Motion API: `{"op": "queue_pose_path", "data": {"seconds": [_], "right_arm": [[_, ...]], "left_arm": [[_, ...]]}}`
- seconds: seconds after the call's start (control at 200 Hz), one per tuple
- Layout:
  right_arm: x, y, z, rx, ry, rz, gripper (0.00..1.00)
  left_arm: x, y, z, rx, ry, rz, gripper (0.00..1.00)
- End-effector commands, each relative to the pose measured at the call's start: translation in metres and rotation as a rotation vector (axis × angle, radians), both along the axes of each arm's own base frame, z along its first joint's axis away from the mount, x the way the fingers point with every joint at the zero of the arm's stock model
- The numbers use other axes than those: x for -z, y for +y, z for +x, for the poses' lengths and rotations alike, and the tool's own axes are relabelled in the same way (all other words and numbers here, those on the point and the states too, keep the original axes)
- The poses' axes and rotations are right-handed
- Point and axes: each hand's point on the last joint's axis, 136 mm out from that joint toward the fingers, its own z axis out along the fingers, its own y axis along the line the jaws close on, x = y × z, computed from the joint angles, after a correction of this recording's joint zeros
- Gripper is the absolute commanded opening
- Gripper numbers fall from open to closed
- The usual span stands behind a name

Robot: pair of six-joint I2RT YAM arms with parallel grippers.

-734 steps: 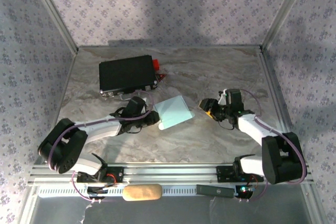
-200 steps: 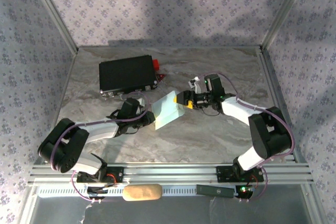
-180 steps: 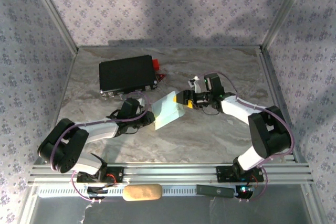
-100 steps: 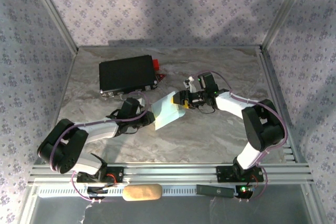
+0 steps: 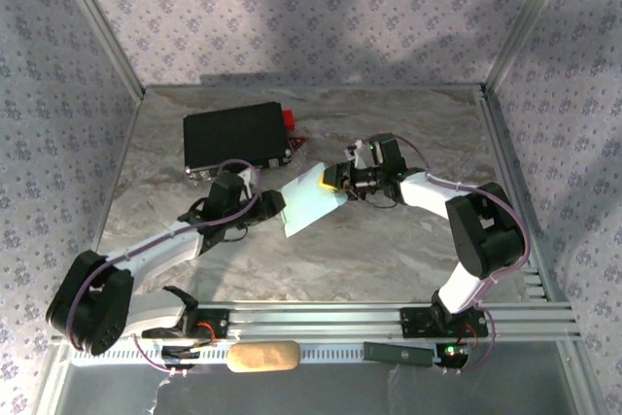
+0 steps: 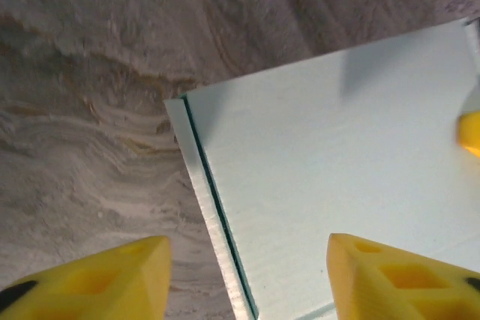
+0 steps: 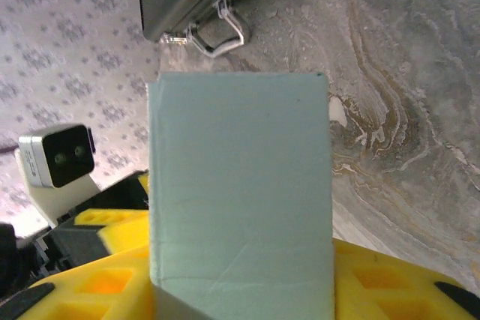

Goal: Fold the paper box

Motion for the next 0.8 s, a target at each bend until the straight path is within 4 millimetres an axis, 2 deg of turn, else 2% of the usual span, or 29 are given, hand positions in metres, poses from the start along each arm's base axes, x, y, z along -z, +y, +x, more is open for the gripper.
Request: {"op": "queue_pose_path", "data": {"seconds": [0.0,0.07,0.185,0.26,0.305,0.51,0.615,0.725,0.795], "right_arm": [[-0.004,-0.007,0.007,0.086,0.128,0.076,0.43],[-0.004,-0.012,0.011,0.143,0.204,0.107,0.37],[-0.007,-0.016,0.014,0.206,0.306,0.162,0.37],[-0.008,-0.017,0.015,0.245,0.361,0.185,0.37],[-0.008,-0.019,0.015,0.274,0.392,0.198,0.36],[-0.011,-0.026,0.018,0.376,0.488,0.261,0.35],[-0.009,-0.028,0.017,0.409,0.517,0.269,0.35],[-0.003,-0.032,0.015,0.456,0.554,0.273,0.34],[0.0,-0.034,0.015,0.477,0.574,0.283,0.34]], "left_arm": [[-0.023,0.001,0.006,-0.027,-0.018,-0.106,0.66],[-0.033,0.002,0.01,-0.061,-0.025,-0.163,0.74],[-0.047,-0.001,0.018,-0.094,-0.022,-0.221,0.81],[-0.05,-0.003,0.024,-0.126,0.003,-0.263,0.86],[-0.048,-0.005,0.028,-0.157,0.036,-0.297,0.89],[-0.024,-0.005,0.043,-0.345,0.23,-0.497,0.89],[-0.023,-0.009,0.05,-0.391,0.297,-0.559,0.89],[-0.014,-0.015,0.048,-0.404,0.374,-0.572,0.89],[-0.009,-0.011,0.044,-0.43,0.388,-0.567,0.88]]}}
